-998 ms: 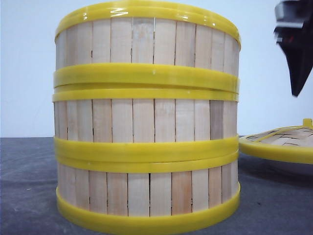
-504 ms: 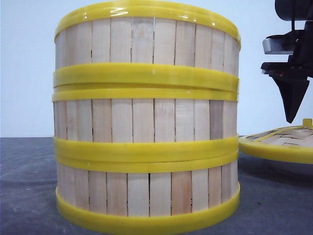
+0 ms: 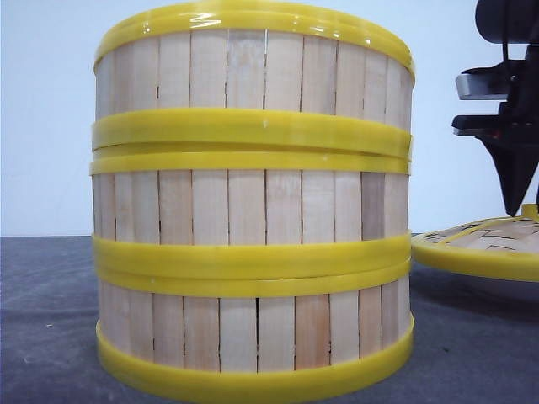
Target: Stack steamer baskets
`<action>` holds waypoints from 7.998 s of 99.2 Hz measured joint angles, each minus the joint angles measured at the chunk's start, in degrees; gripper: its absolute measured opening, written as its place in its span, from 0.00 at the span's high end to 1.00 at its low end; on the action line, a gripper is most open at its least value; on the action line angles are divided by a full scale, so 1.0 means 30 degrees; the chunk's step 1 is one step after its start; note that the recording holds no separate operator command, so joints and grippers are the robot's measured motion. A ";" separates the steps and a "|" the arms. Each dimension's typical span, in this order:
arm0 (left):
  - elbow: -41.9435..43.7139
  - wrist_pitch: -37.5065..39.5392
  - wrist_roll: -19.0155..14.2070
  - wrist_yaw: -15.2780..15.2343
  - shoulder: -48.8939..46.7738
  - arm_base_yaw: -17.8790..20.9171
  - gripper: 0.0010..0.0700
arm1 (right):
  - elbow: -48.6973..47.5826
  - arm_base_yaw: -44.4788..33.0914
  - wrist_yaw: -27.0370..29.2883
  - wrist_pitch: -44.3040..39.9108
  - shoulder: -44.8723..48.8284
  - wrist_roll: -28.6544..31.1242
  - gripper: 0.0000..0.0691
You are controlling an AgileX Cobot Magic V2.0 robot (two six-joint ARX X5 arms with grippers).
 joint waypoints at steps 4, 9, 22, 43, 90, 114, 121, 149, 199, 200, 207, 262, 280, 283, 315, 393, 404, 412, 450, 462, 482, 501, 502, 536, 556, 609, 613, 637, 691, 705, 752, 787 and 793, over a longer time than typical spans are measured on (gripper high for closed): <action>0.0000 0.0000 0.0000 0.0000 0.0000 0.0000 0.67 | 0.0000 -0.0080 0.0000 -0.0080 0.0000 0.0000 0.71; 0.0000 0.0007 0.0000 0.0000 0.0000 0.0000 0.67 | 0.0000 -0.0146 -0.0007 -0.0102 0.0000 0.0000 0.71; 0.0000 0.0022 0.0000 0.0000 0.0000 0.0000 0.67 | 0.0000 -0.0219 -0.0036 -0.0095 0.0000 0.0000 0.74; 0.0000 0.0022 0.0000 0.0000 0.0000 0.0000 0.67 | 0.0000 -0.0197 -0.0328 -0.0029 0.0000 0.0000 0.86; 0.0000 0.0109 0.0000 0.0000 0.0000 0.0000 0.67 | 0.0051 -0.0197 -0.0364 -0.0036 0.0138 -0.0015 0.92; 0.0000 0.0109 0.0000 0.0000 0.0000 0.0000 0.67 | 0.1137 -0.0204 -0.0328 -0.1253 -0.0466 -0.0095 0.92; 0.0000 0.0109 0.0000 0.0000 0.0000 0.0000 0.67 | 0.2200 -0.0204 -0.0321 -0.1894 -0.1071 -0.0182 0.92; 0.0000 0.0109 0.0000 0.0000 0.0000 0.0000 0.67 | 0.7694 0.0437 -0.1851 -0.5566 -0.1945 -0.0867 0.92; 0.0000 0.0102 0.0000 0.0000 0.0000 0.0000 0.67 | 1.1890 0.7286 -0.4554 -0.6980 -0.2004 -0.1005 0.92; 0.0000 0.0109 0.0000 0.0000 0.0000 0.0000 0.67 | 1.1890 0.7431 -0.4554 -0.6980 -0.1996 -0.1013 0.92; 0.0000 0.0102 0.0000 0.0000 0.0000 0.0000 0.67 | 1.1890 0.8429 -0.4554 -0.6972 -0.1872 -0.1005 0.92; 0.0000 0.0102 0.0000 0.0000 0.0000 0.0000 0.67 | 1.1890 1.2327 -0.3818 -0.6900 0.0248 -0.0933 0.92; 0.0000 0.0109 0.0000 -0.0007 0.0000 0.0000 0.67 | 1.1890 1.2728 -0.3490 -0.6892 0.0466 -0.0933 0.92; 0.0000 0.0095 0.0000 0.0000 0.0000 0.0000 0.67 | 1.1890 1.2764 -0.3490 -0.6892 0.0488 -0.0925 0.92; 0.0000 0.0109 0.0000 0.0000 0.0000 0.0000 0.67 | 1.1890 1.3049 -0.2900 -0.6929 0.1603 -0.0933 0.92; 0.0000 0.0095 0.0000 0.0000 0.0000 0.0000 0.67 | 1.1890 1.3937 -0.2055 -0.6914 0.1647 -0.0933 0.92; 0.0000 0.0058 0.0000 0.0000 0.0000 0.0000 0.67 | 1.1890 1.3937 -0.2055 -0.6907 0.1647 -0.0933 0.92; 0.0000 0.0015 0.0000 0.0007 0.0000 0.0000 0.67 | 1.1890 1.3930 -0.2025 -0.6907 0.1647 -0.0933 0.92; 0.0000 0.0022 0.0000 0.0066 0.0000 0.0000 0.67 | 1.1890 1.3923 -0.1508 -0.7023 0.1647 -0.0940 0.92; 0.0000 0.0022 0.0000 0.0066 0.0000 0.0000 0.67 | 1.1890 1.3894 -0.1486 -0.7242 0.1654 -0.0940 0.92; 0.0000 0.0015 0.0000 0.0073 0.0000 0.0000 0.67 | 1.1890 1.3894 -0.1515 -0.7278 0.1785 -0.0940 0.92; 0.0000 0.0022 0.0000 0.0073 0.0000 0.0000 0.67 | 1.1927 1.3901 -0.1537 -0.7067 0.2091 -0.0940 0.92; 0.0000 0.0022 0.0000 0.0073 0.0000 0.0000 0.67 | 1.1941 1.3901 -0.1530 -0.7074 0.2106 -0.0940 0.92; 0.0000 0.0022 0.0000 0.0073 0.0000 0.0000 0.67 | 1.1999 1.3901 -0.1537 -0.6455 0.2382 -0.0947 0.48; 0.0000 0.0022 0.0000 0.0073 0.0000 0.0000 0.67 | 1.1999 1.3908 -0.0197 -0.6244 0.1596 -0.1013 0.41; 0.0000 0.0022 0.0000 0.0066 0.0000 0.0000 0.67 | 1.1999 1.5118 0.4233 -0.6951 -0.6295 -0.0692 0.41; 0.0000 0.0022 0.0000 0.0073 0.0000 0.0000 0.67 | 1.1999 1.5329 0.4568 -0.7308 -0.6776 -0.0517 0.41; 0.0000 0.0022 0.0000 0.0073 0.0000 0.0000 0.67 | 1.1999 1.5657 0.5209 -0.8699 -0.8116 0.0656 0.41; 0.0000 0.0015 -0.0044 0.0073 0.0000 0.0000 0.97 | 1.1999 1.5657 0.6003 -0.8874 -0.8153 0.1078 0.98; 0.0000 0.0022 -0.0051 0.0073 0.0000 0.0000 0.97 | 1.1999 1.5657 0.6003 -0.8874 -0.8153 0.1078 0.99; 0.0000 0.0022 -0.0044 0.0073 0.0000 0.0000 0.97 | 1.1999 1.5657 0.6003 -0.8837 -0.8153 0.1078 0.99; 0.0000 0.0022 -0.0029 0.0066 0.0000 0.0007 0.97 | 1.1999 1.5657 0.6003 -0.8830 -0.8153 0.1078 0.99; 0.0000 0.0022 -0.0007 0.0066 0.0000 0.0073 0.97 | 1.1999 1.5657 0.6003 -0.8830 -0.8153 0.1078 0.99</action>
